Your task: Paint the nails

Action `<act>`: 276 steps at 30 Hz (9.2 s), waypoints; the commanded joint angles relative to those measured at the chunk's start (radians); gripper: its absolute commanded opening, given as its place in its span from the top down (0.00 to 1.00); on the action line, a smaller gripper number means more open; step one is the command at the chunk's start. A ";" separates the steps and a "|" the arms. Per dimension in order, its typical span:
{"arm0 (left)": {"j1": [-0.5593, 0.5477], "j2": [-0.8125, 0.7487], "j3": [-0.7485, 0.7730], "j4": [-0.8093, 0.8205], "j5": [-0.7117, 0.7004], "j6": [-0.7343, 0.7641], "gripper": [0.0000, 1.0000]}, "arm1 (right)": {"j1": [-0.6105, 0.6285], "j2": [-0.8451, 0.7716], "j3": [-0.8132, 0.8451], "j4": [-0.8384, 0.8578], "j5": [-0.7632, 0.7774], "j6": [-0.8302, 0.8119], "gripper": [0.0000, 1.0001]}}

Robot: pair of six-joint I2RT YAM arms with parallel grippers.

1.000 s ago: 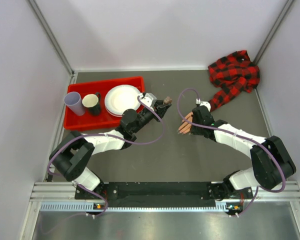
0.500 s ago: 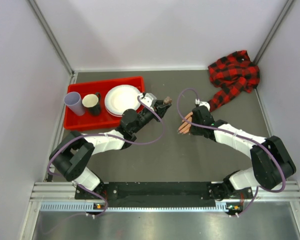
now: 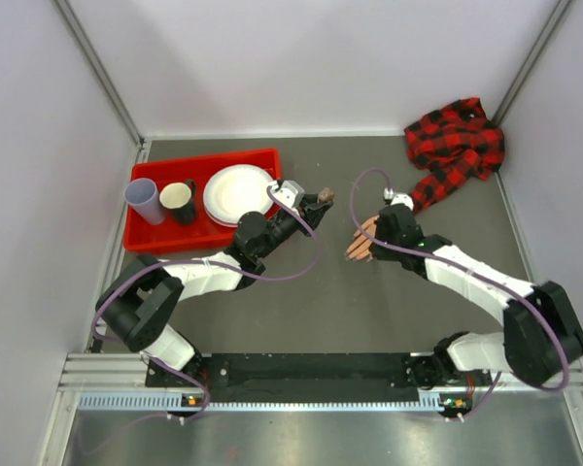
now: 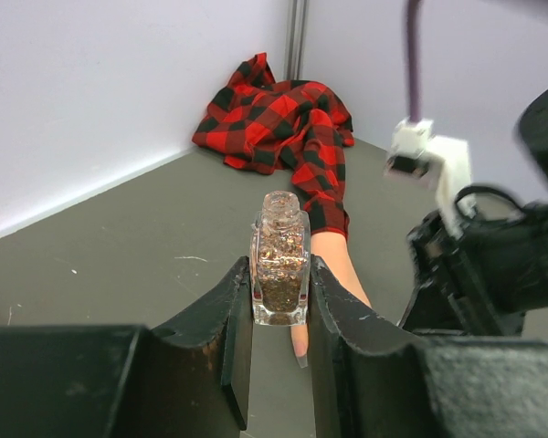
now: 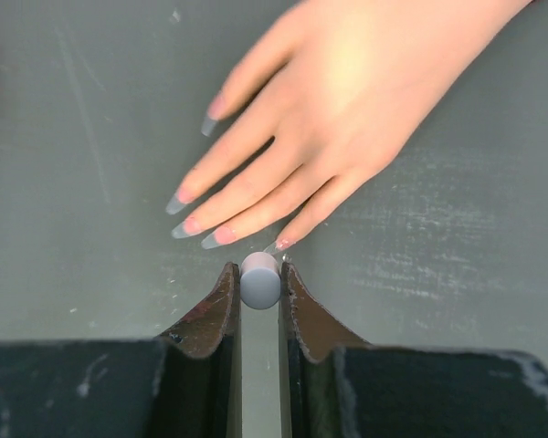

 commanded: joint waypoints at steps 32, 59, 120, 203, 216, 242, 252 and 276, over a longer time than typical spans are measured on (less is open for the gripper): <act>-0.033 -0.479 -0.052 -0.522 0.903 -0.173 1.00 | 0.057 -0.559 0.552 -0.698 -0.629 -0.092 1.00; -0.096 -0.416 -0.020 -0.591 0.899 -0.092 1.00 | 0.430 -0.316 0.633 -0.627 -0.416 -0.039 1.00; -0.096 -0.466 -0.026 -0.619 0.662 -0.049 1.00 | 0.577 -0.278 0.449 -0.552 -0.290 0.076 1.00; -0.217 -0.575 0.044 -0.745 0.104 -0.007 1.00 | 0.540 -0.255 0.573 -0.598 -0.318 -0.102 1.00; -0.217 -0.465 -0.077 -0.400 -0.103 -0.009 1.00 | 0.714 -0.095 0.541 -0.647 0.318 0.704 1.00; -0.217 -0.586 -0.045 -0.647 0.748 -0.200 1.00 | 0.582 -0.336 0.633 -0.609 -0.533 -0.293 0.18; -0.217 -0.543 -0.011 -0.617 0.839 -0.242 1.00 | 0.583 -0.321 0.627 -0.653 -0.557 -0.332 0.59; -0.217 -0.612 -0.038 -0.616 -0.184 0.063 1.00 | 0.611 -0.186 0.486 -0.523 -0.005 0.385 1.00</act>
